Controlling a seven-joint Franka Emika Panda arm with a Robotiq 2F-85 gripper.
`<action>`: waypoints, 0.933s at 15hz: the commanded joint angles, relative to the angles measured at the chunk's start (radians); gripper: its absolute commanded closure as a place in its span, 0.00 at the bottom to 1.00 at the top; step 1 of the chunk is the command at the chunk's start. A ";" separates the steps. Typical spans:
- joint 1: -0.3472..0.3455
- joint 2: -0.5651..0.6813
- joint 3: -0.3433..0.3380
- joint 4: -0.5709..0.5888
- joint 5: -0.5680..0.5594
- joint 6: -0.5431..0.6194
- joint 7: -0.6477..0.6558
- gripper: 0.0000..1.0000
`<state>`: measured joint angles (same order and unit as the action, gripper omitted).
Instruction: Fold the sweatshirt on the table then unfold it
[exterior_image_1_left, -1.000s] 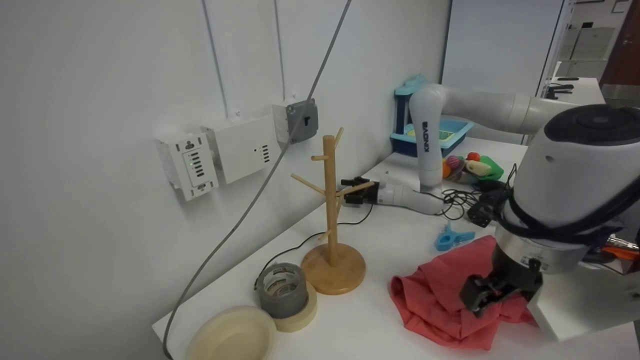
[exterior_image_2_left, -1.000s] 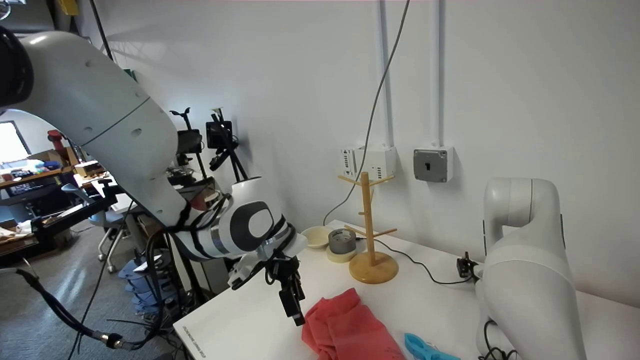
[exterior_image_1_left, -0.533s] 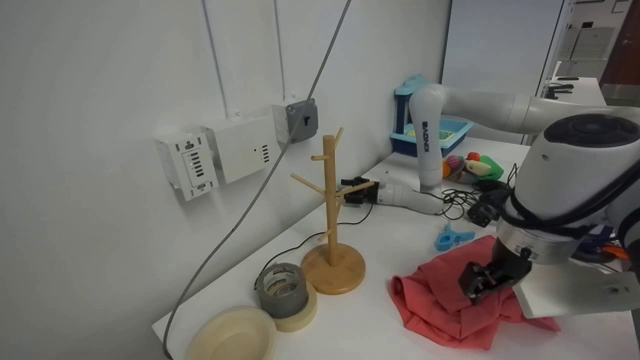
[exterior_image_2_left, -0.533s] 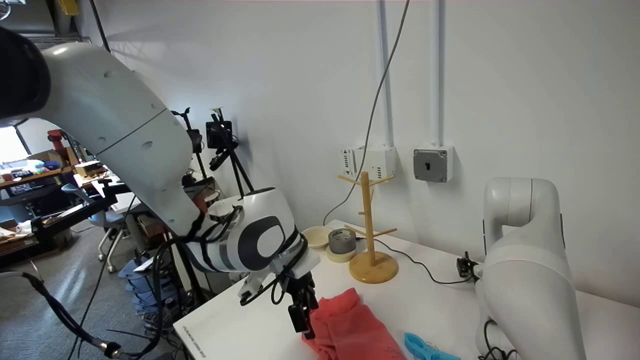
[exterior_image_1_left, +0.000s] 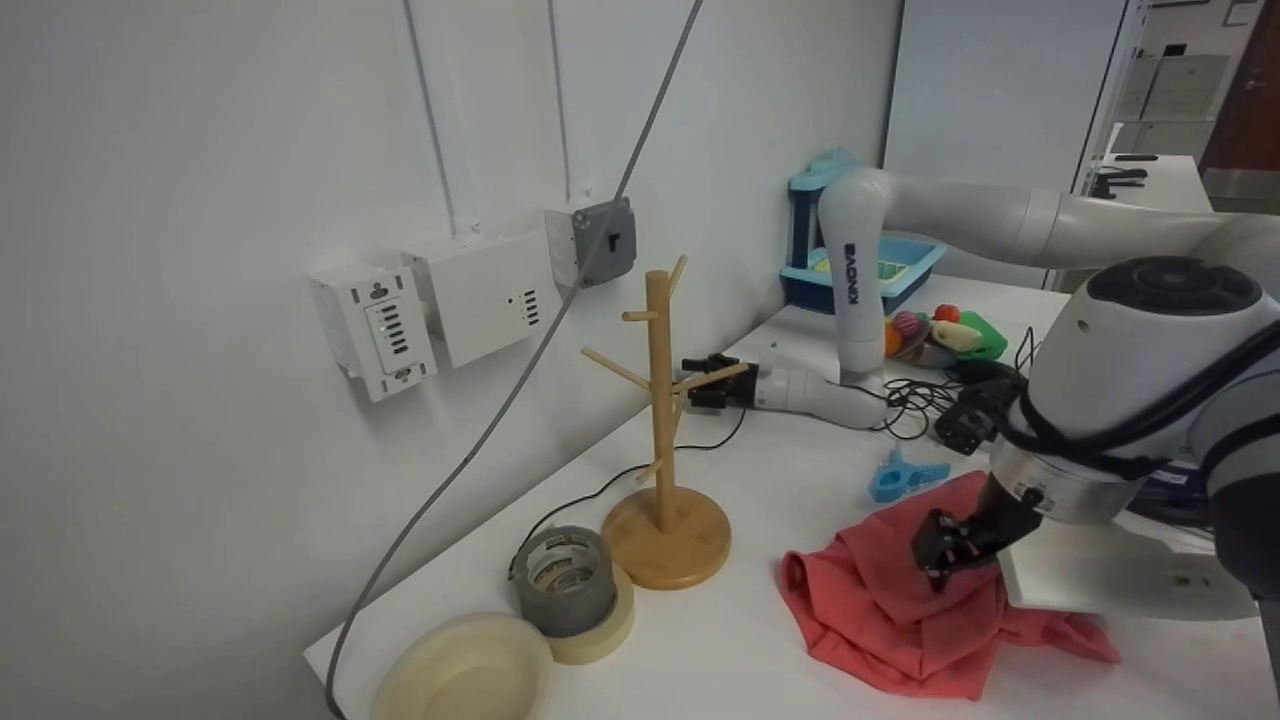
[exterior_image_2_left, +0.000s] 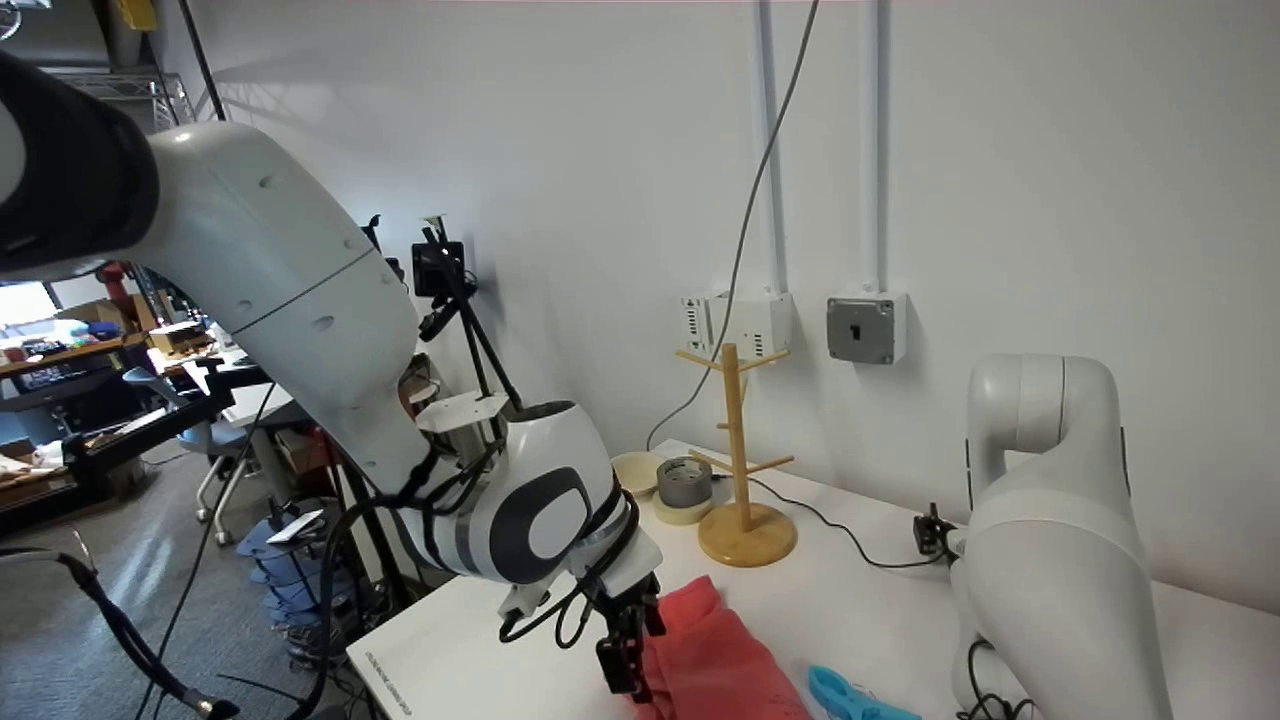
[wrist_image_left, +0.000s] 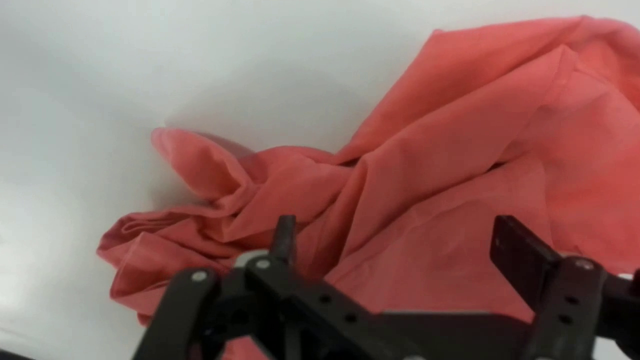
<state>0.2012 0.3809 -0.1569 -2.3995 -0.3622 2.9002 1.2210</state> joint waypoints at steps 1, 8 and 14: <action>0.076 0.035 -0.076 0.025 0.027 0.047 0.019 0.13; 0.147 0.064 -0.161 0.040 0.021 0.073 0.033 0.77; 0.166 0.073 -0.178 0.029 0.047 0.071 0.019 0.67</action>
<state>0.3361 0.4394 -0.3122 -2.3704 -0.3503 2.9513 1.2459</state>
